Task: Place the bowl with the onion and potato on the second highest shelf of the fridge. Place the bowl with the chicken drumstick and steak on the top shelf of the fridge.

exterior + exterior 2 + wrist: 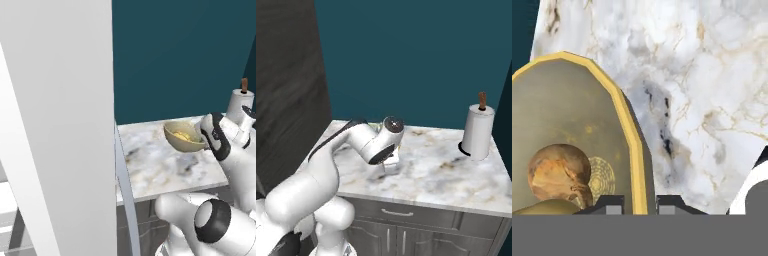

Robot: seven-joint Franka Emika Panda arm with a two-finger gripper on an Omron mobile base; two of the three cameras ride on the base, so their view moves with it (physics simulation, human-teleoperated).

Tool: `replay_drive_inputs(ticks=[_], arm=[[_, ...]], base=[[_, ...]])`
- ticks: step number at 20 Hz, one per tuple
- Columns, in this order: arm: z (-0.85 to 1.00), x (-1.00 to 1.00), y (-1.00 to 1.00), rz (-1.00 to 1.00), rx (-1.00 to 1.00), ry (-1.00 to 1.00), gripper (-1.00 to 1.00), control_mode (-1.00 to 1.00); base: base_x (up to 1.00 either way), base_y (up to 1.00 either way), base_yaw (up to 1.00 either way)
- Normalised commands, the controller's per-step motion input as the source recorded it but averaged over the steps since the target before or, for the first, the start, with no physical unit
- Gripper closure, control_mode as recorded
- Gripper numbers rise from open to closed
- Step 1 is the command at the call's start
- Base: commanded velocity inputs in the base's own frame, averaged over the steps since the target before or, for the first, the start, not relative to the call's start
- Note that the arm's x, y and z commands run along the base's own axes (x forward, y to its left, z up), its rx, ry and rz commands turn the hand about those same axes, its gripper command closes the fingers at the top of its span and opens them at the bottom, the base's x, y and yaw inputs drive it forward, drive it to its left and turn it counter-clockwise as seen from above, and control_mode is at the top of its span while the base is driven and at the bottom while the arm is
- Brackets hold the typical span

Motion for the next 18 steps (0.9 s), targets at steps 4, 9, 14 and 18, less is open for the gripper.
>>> replay_drive_inputs(ticks=[4,9,14,18], arm=[[1.00,-1.00,0.16,0.00,-0.09,-0.32,1.00,-1.00],[0.94,-1.00,0.29,0.00,-0.16,-0.24,1.00,-1.00],[0.44,-0.43,0.39,-0.13,-0.14,-0.05,1.00,-1.00],[0.04,0.03,0.08,-0.07,-0.01,0.01,1.00,1.00]], base=[[0.00,0.00,0.00],[0.00,0.00,0.00],[0.00,0.00,0.00],[0.00,0.00,0.00]])
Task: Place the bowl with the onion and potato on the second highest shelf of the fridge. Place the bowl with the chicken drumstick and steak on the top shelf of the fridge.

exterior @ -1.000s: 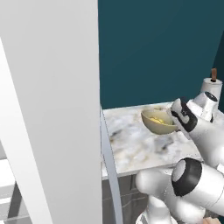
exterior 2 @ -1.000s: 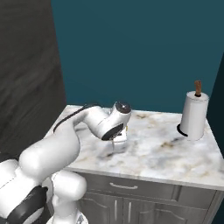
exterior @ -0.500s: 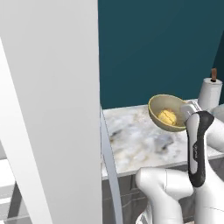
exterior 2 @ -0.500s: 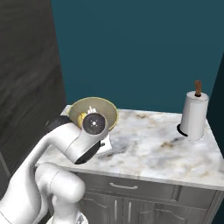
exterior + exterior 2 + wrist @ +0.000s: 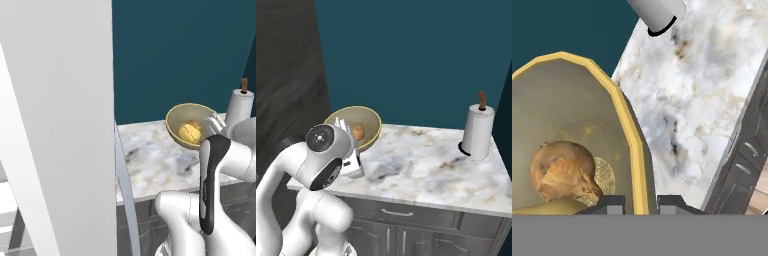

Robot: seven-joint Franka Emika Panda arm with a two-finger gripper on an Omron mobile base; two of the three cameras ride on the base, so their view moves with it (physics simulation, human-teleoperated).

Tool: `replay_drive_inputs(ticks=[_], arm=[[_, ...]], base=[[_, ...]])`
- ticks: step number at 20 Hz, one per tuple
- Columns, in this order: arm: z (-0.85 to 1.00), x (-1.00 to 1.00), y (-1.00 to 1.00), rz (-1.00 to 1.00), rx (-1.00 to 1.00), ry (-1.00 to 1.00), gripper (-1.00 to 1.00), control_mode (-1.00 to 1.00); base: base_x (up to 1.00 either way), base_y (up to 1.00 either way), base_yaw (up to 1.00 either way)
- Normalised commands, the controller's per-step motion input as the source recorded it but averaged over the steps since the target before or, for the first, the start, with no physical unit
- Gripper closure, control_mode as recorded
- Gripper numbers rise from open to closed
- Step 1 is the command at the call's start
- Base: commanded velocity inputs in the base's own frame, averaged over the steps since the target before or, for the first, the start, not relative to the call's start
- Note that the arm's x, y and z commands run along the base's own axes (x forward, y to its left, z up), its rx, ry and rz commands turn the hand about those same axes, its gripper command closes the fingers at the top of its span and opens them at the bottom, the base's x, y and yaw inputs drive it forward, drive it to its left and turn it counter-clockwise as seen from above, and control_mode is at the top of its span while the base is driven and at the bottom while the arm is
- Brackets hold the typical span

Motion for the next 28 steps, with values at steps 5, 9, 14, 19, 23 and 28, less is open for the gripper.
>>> replay_drive_inputs(ticks=[5,9,14,19,23,28], arm=[[0.00,0.00,0.00,0.00,0.00,0.00,1.00,1.00],[0.00,0.00,0.00,0.00,0.00,0.00,1.00,1.00],[0.00,0.00,0.00,0.00,0.00,0.00,1.00,1.00],[0.00,0.00,0.00,0.00,0.00,0.00,1.00,1.00],[0.00,0.00,0.00,0.00,0.00,0.00,1.00,1.00],[0.00,0.00,0.00,0.00,0.00,0.00,1.00,1.00]], base=[[-0.89,-0.19,0.00],[-1.00,-0.38,0.00],[-1.00,-0.13,0.00],[-1.00,0.52,0.12],[-1.00,1.00,0.26],[-1.00,1.00,0.37]])
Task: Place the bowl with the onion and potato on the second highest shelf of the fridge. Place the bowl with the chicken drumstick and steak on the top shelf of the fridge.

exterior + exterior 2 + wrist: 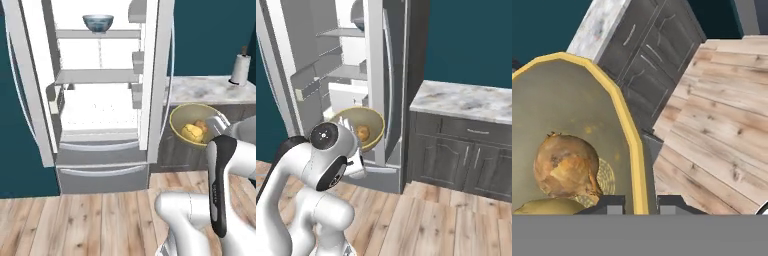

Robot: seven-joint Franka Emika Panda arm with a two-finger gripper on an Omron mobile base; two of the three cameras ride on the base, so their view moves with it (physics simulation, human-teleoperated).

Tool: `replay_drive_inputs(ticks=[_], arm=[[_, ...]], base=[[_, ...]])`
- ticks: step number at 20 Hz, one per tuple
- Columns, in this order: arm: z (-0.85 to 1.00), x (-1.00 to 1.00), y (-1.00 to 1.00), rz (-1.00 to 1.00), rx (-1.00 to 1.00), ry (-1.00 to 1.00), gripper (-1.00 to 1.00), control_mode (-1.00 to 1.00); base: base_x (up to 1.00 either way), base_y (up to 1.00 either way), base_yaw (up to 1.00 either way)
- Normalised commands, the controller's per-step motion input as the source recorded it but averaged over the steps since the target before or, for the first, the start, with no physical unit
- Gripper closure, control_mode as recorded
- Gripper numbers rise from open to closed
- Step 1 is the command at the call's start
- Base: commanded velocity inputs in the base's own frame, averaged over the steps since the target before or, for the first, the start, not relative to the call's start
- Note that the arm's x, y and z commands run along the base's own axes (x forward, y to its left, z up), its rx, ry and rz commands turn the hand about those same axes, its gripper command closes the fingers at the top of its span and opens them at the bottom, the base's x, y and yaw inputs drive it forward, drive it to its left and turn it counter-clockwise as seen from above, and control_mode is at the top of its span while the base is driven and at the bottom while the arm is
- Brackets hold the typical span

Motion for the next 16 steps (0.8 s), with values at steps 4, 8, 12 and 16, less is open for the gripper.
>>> replay_drive_inputs(ticks=[4,8,12,16], arm=[[0.00,0.00,0.00,0.00,0.00,0.00,1.00,1.00],[0.00,0.00,0.00,0.00,0.00,0.00,1.00,1.00],[0.00,0.00,0.00,0.00,0.00,0.00,1.00,1.00],[0.00,0.00,0.00,0.00,0.00,0.00,1.00,1.00]], base=[[-0.65,1.00,0.30],[0.42,1.00,0.04],[1.00,0.61,-0.26],[1.00,0.04,-0.22]])
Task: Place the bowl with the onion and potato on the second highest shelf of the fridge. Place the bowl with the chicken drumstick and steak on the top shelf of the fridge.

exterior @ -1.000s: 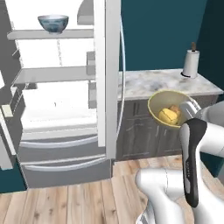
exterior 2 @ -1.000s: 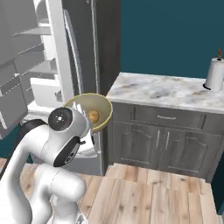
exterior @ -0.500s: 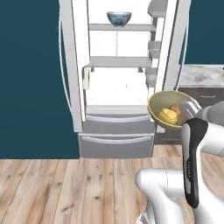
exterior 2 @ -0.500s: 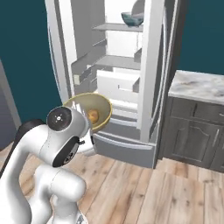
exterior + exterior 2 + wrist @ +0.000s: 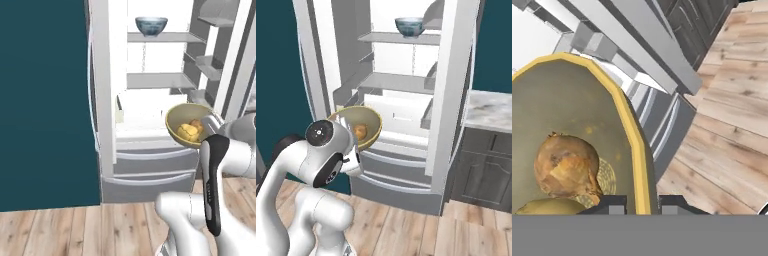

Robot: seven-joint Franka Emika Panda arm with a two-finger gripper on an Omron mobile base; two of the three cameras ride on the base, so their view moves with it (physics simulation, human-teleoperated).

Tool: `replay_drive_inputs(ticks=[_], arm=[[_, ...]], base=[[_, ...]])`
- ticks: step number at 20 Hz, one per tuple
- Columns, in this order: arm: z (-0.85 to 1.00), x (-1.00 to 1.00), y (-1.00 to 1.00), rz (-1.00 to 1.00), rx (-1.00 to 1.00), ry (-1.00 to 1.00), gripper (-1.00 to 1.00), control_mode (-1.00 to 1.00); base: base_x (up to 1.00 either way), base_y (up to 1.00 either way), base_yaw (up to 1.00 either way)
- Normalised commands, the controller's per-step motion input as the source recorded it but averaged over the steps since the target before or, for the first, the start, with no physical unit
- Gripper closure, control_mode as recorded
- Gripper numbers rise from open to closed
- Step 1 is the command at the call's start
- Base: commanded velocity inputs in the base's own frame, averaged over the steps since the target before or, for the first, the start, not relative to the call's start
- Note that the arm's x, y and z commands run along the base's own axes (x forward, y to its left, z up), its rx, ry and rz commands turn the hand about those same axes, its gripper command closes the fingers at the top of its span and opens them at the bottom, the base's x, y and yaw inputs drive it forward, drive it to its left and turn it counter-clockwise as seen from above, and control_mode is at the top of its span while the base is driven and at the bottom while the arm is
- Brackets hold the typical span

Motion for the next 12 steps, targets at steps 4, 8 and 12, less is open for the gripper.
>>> replay_drive_inputs(ticks=[4,8,12], arm=[[0.00,0.00,0.00,0.00,0.00,0.00,1.00,1.00],[0.00,0.00,0.00,0.00,0.00,0.00,1.00,1.00],[0.00,0.00,0.00,0.00,0.00,0.00,1.00,1.00]], base=[[0.80,-0.18,-0.15],[0.73,0.17,-0.05],[0.69,0.27,-0.04]])
